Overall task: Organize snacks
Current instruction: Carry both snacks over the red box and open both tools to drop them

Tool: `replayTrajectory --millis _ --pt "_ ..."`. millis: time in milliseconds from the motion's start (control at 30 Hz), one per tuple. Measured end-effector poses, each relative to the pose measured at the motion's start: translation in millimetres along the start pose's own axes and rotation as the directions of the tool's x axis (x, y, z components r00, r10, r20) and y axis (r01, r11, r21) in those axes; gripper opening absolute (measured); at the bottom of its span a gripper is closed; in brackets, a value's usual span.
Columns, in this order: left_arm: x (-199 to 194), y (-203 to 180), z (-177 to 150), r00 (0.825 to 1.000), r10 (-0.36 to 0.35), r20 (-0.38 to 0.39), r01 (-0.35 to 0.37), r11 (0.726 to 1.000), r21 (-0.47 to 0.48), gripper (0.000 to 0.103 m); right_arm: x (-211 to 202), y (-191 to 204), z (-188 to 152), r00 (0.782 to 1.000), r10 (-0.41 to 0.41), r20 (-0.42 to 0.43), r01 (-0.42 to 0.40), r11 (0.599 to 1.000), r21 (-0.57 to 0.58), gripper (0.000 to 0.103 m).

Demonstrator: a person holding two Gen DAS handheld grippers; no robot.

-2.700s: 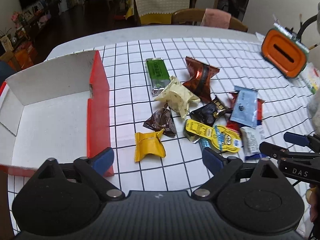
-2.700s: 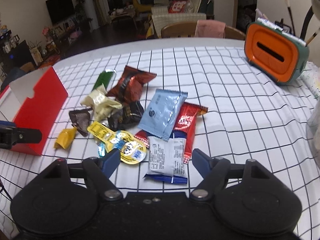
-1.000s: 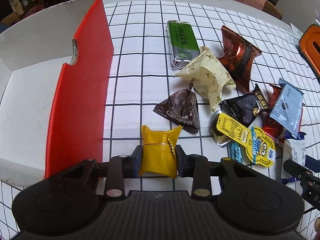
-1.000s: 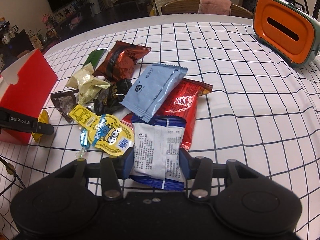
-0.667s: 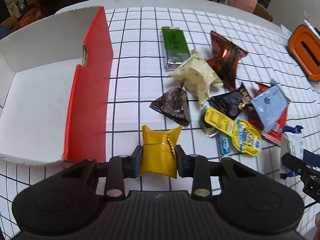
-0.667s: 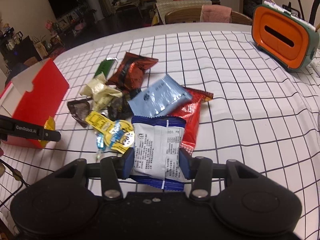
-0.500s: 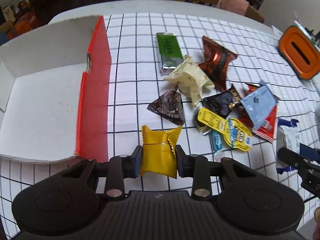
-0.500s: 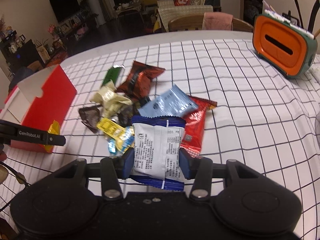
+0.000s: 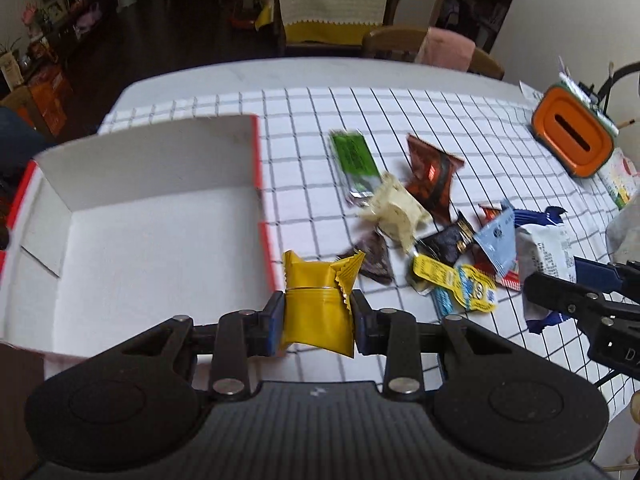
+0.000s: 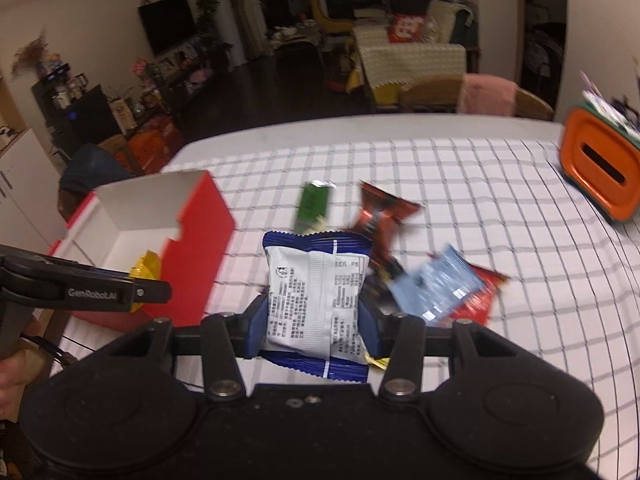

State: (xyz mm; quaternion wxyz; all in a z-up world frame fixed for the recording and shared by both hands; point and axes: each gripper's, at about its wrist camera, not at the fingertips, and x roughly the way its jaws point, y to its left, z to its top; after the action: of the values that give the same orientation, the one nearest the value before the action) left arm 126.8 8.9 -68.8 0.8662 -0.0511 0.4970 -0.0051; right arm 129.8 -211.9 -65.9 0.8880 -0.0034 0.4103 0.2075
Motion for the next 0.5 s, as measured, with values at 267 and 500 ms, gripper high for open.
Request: replayTrajectory --millis 267,500 --pt "-17 52 14 0.998 0.044 0.051 -0.043 0.999 -0.011 0.033 20 63 28 0.999 0.046 0.000 -0.046 0.995 -0.086 0.047" --pt "-19 101 23 0.993 0.098 0.060 -0.096 0.995 -0.032 0.033 48 118 46 0.997 0.081 -0.019 -0.083 0.984 -0.155 0.046"
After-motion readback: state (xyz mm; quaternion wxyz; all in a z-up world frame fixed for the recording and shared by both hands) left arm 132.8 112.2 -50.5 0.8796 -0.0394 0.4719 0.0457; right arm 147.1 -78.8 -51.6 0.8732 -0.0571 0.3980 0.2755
